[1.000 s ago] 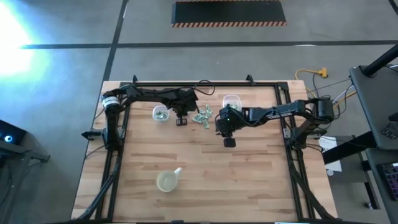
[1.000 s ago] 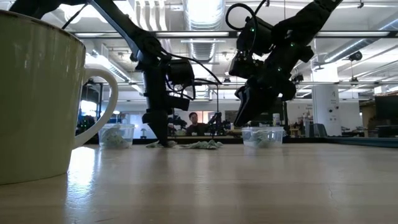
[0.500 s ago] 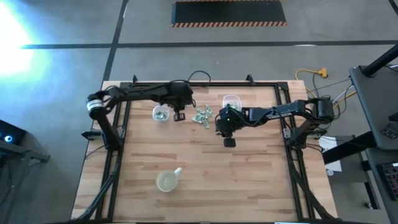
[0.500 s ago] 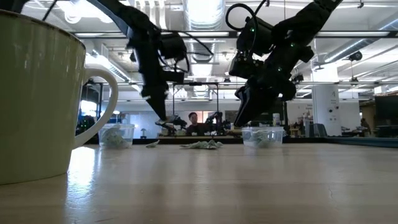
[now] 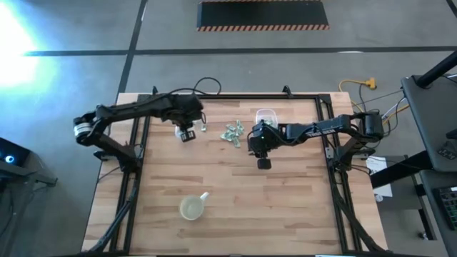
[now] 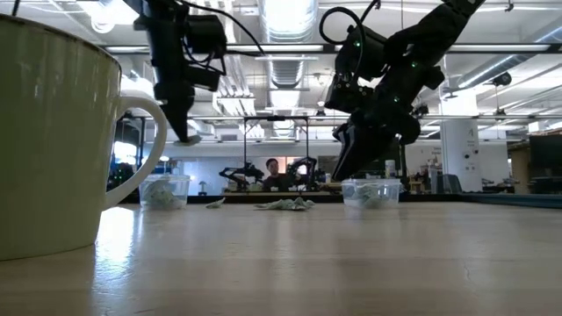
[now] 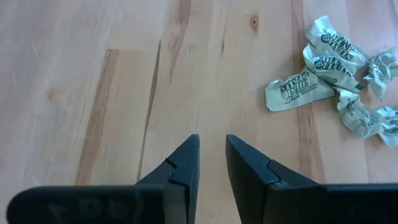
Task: Pick and place items into bin
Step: Put the green stevia packet into the square transparent bin
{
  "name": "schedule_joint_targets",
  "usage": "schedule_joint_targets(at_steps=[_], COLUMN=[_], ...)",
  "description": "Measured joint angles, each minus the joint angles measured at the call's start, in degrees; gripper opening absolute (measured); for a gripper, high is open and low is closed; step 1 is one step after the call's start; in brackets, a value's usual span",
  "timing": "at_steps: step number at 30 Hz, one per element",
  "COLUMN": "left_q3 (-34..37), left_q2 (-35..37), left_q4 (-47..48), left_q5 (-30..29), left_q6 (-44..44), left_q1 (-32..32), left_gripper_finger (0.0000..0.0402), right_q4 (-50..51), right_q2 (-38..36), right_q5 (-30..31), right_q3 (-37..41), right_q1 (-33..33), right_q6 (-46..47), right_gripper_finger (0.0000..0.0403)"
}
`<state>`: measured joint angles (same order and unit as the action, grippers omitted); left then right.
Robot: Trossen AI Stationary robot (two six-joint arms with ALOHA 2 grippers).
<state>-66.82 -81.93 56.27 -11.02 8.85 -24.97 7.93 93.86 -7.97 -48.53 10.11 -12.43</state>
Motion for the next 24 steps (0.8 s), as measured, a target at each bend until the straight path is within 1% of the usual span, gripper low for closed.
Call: schedule_joint_targets(at_steps=[6, 13, 18, 24], left_q3=[4.54, 8.67, 10.18, 13.54], left_q2=[0.74, -1.18, -2.27, -2.36], left_q4=[-2.16, -3.82, -4.11, -9.36], left_q5=[-0.29, -3.06, -3.08, -3.09], left_q6=[0.32, 0.51, 0.51, 2.01], left_q1=[-0.07, -0.23, -0.56, -0.83], left_gripper_finger=[0.0008, 0.0008, 0.0008, 0.0008], right_q4=[-0.21, -0.41, -0.53, -0.66], right_q2=[0.00, 0.00, 0.00, 0.00], right_q5=[0.00, 0.00, 0.00, 0.00], right_q3=[-0.01, 0.01, 0.01, 0.01], right_q1=[0.00, 0.00, 0.00, 0.00], right_q6=[0.00, 0.42, 0.44, 0.54], right_gripper_finger=[0.0068, 0.0068, 0.0068, 0.0068])
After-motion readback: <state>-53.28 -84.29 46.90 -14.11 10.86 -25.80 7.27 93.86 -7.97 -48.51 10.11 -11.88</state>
